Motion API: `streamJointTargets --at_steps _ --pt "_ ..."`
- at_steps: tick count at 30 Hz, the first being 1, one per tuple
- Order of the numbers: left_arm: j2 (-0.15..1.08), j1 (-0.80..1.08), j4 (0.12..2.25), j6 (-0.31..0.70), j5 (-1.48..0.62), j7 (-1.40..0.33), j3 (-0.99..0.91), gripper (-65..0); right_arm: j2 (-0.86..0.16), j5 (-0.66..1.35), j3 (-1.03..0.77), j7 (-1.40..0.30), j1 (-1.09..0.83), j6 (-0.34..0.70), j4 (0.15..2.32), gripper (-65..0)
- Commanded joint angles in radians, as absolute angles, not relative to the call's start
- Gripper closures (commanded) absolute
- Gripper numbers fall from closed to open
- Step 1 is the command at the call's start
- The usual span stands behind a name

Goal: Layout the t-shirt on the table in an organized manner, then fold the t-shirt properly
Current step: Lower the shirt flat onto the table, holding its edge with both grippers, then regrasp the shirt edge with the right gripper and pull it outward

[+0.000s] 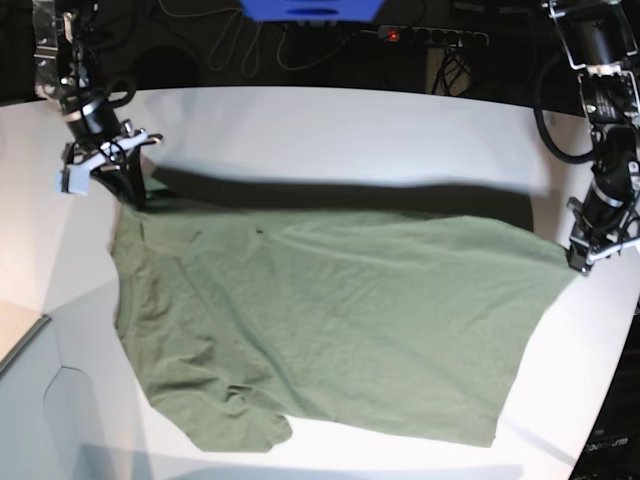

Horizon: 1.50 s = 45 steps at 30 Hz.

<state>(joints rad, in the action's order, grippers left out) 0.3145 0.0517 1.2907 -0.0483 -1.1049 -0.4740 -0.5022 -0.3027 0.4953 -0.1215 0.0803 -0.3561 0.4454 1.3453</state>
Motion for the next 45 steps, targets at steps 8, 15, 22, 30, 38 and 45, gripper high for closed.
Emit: streamJointTargets --at_steps 8,15,22,30,38,45 --pt "0.328 0.159 1.311 -0.035 -1.127 -0.461 -0.542 -0.4 -0.354 0.506 -0.120 0.124 -0.378 0.453 1.268 0.0" --pt "0.295 0.240 1.320 0.130 -1.119 -0.467 -0.552 -0.4 -0.375 0.504 -0.108 0.122 -0.387 0.453 1.268 -17.7" --pt "0.278 0.321 1.423 0.137 -1.119 -0.470 -0.567 -0.4 -0.375 0.507 -0.171 0.122 -0.476 0.453 1.386 -34.1" --pt "0.286 0.344 1.445 0.137 -1.119 -0.463 -0.567 -0.4 -0.337 0.506 -0.280 0.120 -0.549 0.453 1.540 -35.6" --pt "0.286 0.344 1.443 0.137 -1.118 -0.466 -0.567 -0.4 -0.346 0.504 -0.240 -0.335 -0.240 0.453 1.463 -35.2" --pt "0.286 0.343 1.442 0.137 -1.118 -0.461 -0.567 -0.4 -0.352 0.504 -0.211 -0.535 -0.085 0.453 1.342 -35.2"
